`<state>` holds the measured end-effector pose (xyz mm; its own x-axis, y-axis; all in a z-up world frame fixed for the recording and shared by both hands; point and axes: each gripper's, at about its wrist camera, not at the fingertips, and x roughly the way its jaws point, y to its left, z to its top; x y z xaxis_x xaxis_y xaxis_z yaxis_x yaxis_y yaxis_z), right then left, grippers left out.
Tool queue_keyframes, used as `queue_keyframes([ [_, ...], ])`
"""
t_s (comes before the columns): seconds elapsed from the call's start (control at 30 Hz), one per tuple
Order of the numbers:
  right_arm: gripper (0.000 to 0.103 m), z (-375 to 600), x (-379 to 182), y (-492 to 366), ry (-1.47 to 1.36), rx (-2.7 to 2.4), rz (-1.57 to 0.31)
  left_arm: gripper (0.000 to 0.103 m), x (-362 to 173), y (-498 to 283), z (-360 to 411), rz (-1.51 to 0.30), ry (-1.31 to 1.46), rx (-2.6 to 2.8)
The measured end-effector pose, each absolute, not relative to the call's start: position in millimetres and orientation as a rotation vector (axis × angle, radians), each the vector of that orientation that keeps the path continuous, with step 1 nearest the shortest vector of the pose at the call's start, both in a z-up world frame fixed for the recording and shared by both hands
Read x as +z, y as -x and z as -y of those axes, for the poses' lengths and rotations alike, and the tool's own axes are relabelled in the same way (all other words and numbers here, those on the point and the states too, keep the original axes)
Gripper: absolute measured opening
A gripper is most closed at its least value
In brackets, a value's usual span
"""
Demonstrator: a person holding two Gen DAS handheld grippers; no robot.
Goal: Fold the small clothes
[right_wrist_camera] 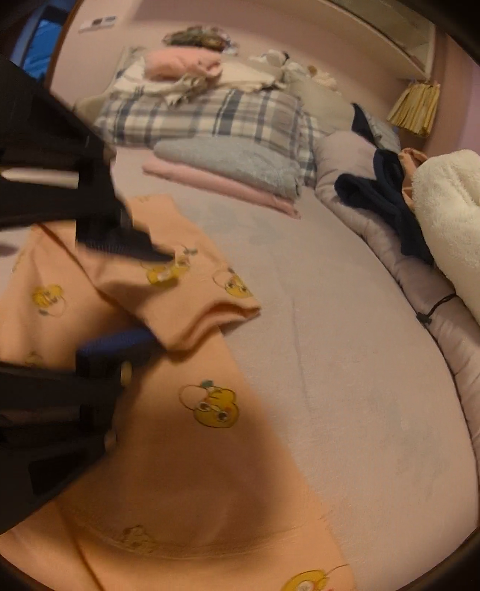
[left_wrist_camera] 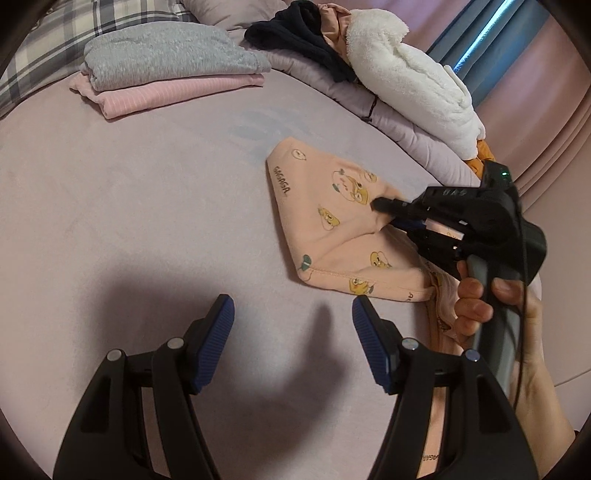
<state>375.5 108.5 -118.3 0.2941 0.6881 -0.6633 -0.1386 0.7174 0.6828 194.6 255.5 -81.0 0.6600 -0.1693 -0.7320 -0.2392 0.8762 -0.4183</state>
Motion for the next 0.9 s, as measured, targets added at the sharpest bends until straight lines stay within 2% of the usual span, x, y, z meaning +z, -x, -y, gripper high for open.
queue_keyframes([
  [0.13,0.008,-102,-106,-368,-0.58,0.6,-1.092,0.066,-76,-190,-253,-0.857,0.507,0.041],
  [0.27,0.008,-73,-63,-349,-0.565,0.646,-0.977,0.066,-70,-185,-247,-0.854,0.491,0.033],
  [0.43,0.008,4,2,-317,-0.549,0.637,-0.805,0.066,-63,-179,-228,-0.85,0.486,-0.002],
  [0.57,0.008,74,33,-290,-0.521,0.566,-0.689,0.066,-54,-173,-203,-0.851,0.452,-0.038],
  [0.73,0.007,146,20,-264,-0.512,0.457,-0.653,0.067,-47,-176,-176,-0.86,0.413,-0.068],
  [0.9,0.008,193,-44,-260,-0.544,0.357,-0.776,0.067,-48,-192,-144,-0.893,0.358,-0.099],
])
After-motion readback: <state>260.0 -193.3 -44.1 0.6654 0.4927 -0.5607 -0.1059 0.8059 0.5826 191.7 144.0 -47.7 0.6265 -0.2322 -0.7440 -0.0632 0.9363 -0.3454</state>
